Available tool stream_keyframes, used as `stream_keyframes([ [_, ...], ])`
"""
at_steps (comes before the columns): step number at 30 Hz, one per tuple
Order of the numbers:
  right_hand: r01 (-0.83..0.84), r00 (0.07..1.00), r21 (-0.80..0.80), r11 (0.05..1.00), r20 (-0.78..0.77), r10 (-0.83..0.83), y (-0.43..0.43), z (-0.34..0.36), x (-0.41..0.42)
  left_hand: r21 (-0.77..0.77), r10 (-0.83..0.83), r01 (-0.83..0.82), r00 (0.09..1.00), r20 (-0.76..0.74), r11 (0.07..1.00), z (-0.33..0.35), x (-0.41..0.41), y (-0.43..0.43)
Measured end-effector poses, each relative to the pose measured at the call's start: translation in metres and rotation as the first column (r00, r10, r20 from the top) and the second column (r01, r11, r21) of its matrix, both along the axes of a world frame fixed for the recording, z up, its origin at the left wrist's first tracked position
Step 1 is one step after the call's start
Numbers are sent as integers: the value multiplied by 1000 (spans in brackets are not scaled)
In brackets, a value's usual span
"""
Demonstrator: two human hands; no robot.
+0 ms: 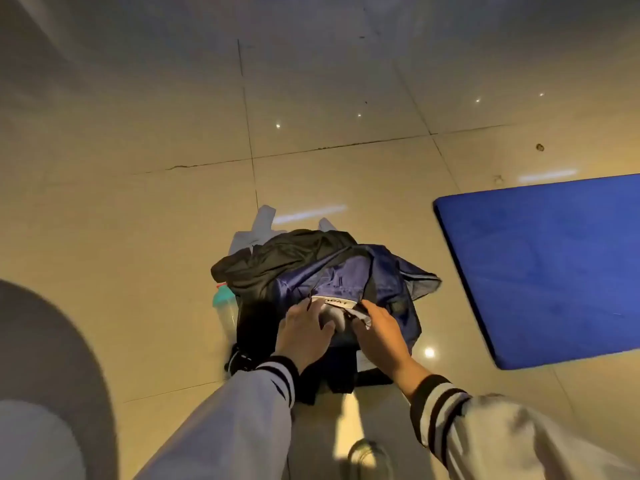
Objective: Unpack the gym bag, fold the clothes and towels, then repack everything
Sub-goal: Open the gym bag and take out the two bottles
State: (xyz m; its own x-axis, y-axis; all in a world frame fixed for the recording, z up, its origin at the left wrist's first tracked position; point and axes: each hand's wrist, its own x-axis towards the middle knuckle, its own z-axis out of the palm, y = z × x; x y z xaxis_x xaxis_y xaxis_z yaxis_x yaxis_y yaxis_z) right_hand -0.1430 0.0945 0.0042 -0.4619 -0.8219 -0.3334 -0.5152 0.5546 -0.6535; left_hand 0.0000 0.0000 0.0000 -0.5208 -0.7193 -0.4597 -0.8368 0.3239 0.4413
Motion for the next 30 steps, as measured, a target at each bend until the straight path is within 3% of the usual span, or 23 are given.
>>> stream_keyframes([
  [7, -13, 1000, 36, 999, -13, 14, -6, -108, -19, 98, -37, 22, 987, 155, 995, -94, -11, -11],
  [10, -30, 1000, 212, 977, 7, 29, -4, -136, -11, 175, -28, -13, 972, 232, 984, -127, -10, -11],
  [13, -155, 987, 455, 877, 33, 157, -4, -157, -7, 203, -55, 1, 965, 257, 979, -154, -8, -9],
  [16, -255, 965, 582, 772, 98, 245, 1, -172, -4, 218, -118, 52, 947, 298, 975, -174, -6, -5],
  [18, -208, 976, 558, 803, 62, 209, 8, -183, -4, 215, -161, 92, 931, 328, 972, -181, -4, -3],
  [21, -109, 991, 400, 910, -24, 129, 14, -187, -5, 173, -149, 92, 923, 356, 981, -181, -2, 0],
  [25, -27, 994, 262, 965, -96, 53, 5, -121, 5, 213, -30, -36, 955, 295, 976, -140, 0, 2],
  [30, 18, 993, 68, 998, -115, -10, -14, -6, 17, 215, 98, -121, 989, 114, 969, -34, 9, -5],
])
